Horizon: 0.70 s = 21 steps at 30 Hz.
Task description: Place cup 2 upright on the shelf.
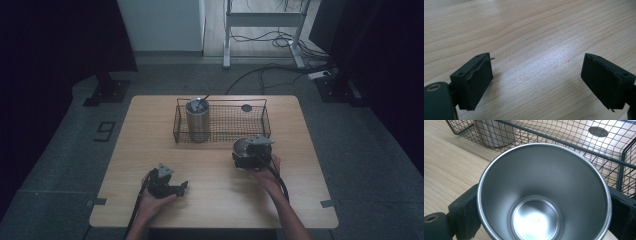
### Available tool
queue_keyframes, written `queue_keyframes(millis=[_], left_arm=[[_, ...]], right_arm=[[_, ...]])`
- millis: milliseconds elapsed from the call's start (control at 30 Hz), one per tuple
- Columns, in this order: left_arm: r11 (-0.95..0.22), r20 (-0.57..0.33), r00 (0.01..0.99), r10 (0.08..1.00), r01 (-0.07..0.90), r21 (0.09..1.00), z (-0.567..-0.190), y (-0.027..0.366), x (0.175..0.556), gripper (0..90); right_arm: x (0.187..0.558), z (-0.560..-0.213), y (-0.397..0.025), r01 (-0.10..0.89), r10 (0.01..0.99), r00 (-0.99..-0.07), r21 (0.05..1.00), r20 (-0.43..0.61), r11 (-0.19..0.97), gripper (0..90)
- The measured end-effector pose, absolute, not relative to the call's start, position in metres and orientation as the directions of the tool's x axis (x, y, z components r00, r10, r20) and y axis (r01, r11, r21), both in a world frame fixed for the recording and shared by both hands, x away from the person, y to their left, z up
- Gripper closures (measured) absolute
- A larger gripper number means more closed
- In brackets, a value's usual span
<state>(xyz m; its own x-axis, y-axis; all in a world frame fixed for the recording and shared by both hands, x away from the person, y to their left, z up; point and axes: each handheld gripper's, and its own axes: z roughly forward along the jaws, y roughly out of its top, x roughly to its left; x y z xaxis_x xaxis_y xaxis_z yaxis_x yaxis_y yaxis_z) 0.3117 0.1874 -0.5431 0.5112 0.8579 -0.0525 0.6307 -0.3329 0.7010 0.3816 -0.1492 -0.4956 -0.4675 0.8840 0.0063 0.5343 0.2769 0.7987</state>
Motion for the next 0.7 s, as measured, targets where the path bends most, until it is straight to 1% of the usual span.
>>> queue_keyframes(millis=[367,700], left_arm=[[-0.331,-0.058,0.511,0.857,0.634,0.699,-0.5440,0.1884,0.3117,10.5],[-0.318,-0.073,0.507,0.859,0.640,0.700,-0.5449,0.1917,0.3131,10.5]], right_arm=[[0.3825,-0.4952,-0.1517,0.527,0.871,-0.491,0.798,0.003,0.294,6.4],[0.3797,-0.4939,-0.1542,0.519,0.879,-0.476,0.798,-0.030,0.308,6.4]])
